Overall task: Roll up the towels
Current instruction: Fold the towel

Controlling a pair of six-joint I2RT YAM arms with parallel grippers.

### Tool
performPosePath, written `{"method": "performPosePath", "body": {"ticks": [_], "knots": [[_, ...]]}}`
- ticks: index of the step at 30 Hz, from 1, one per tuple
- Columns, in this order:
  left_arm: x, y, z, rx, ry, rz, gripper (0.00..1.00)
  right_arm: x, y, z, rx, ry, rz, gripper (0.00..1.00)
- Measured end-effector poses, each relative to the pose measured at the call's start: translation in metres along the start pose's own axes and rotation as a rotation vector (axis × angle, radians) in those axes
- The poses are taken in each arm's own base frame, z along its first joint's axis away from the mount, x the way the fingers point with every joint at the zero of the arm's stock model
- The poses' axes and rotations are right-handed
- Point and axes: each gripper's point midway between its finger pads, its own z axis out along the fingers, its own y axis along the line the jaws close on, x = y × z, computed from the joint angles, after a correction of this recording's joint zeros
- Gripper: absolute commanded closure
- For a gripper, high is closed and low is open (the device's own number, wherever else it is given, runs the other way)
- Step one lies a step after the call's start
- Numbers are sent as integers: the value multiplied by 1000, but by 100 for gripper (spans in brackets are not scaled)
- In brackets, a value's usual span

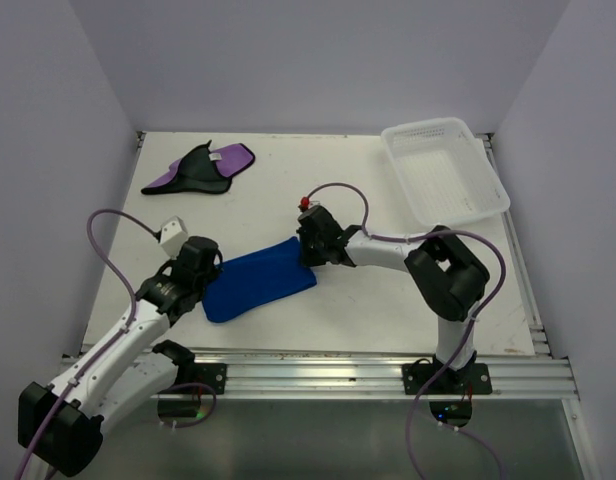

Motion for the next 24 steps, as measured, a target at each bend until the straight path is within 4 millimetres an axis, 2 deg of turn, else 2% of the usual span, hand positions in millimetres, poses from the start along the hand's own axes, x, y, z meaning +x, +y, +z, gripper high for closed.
{"method": "performPosePath", "body": {"ticks": [2, 11, 16, 19, 24], "knots": [[-3, 0, -1, 1, -7, 4, 83, 0, 0, 0, -5, -5, 9, 100], [-5, 3, -5, -1, -9, 32, 80, 9, -15, -12, 10, -19, 49, 100], [-3, 4, -7, 4, 2, 50, 80, 19, -43, -28, 77, -51, 131, 100], [-2, 2, -9, 19, 8, 49, 79, 29, -65, -42, 137, -94, 239, 100], [-1, -2, -11, 49, 18, 63, 80, 62, -105, -78, 221, -203, 506, 100]]}}
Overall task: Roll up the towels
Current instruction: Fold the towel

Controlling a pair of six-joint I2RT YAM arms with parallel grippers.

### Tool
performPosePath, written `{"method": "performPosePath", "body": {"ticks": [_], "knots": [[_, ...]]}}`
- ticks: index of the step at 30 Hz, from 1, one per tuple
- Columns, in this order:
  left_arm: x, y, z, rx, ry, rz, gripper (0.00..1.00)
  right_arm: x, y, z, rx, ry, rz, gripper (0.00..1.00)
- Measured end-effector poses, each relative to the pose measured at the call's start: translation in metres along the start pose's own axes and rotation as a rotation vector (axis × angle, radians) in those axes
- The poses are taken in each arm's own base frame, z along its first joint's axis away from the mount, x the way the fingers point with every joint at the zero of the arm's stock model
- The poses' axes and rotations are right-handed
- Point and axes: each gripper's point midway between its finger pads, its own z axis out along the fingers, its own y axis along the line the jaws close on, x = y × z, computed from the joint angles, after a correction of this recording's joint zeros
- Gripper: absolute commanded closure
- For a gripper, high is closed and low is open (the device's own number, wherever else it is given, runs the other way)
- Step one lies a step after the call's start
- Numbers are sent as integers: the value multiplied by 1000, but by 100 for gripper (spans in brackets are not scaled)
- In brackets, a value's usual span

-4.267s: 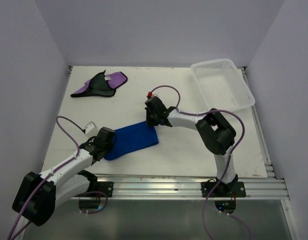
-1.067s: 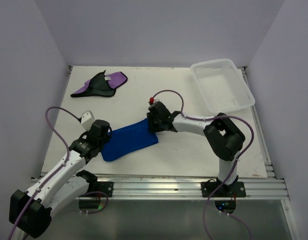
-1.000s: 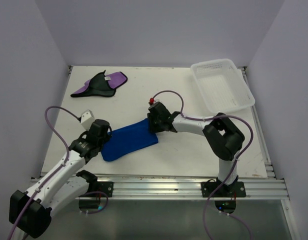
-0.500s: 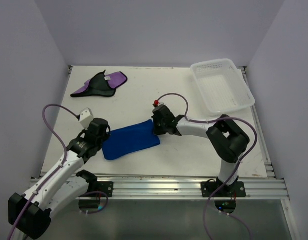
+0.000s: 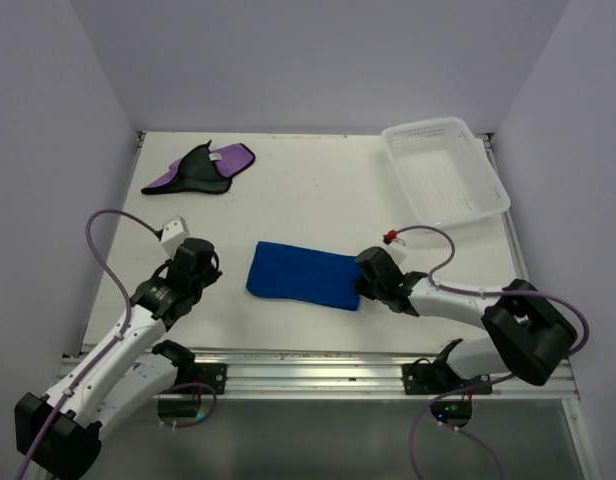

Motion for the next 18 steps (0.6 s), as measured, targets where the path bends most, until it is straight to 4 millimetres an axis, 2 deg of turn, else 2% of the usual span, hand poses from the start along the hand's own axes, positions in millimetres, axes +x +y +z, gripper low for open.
{"method": "performPosePath", "body": {"ticks": [4, 7, 9, 10, 11, 14, 18], "knots": [[8, -2, 1, 26, 21, 15, 80, -1, -28, -13, 19, -72, 202, 100], [17, 0, 3, 37, 49, 33, 80, -5, -38, -18, 51, -100, 247, 98], [21, 0, 4, 44, 62, 37, 80, -6, -42, -19, 69, -110, 253, 91], [23, -1, 4, 48, 67, 40, 80, -6, -44, -20, 75, -113, 255, 84], [23, -1, 4, 51, 70, 42, 80, -6, -45, -21, 81, -114, 257, 72], [24, -3, 3, 64, 75, 40, 79, -8, -45, -23, 80, -119, 258, 59], [24, -6, 1, 84, 78, 40, 79, -8, -46, -27, 81, -114, 237, 57]]}}
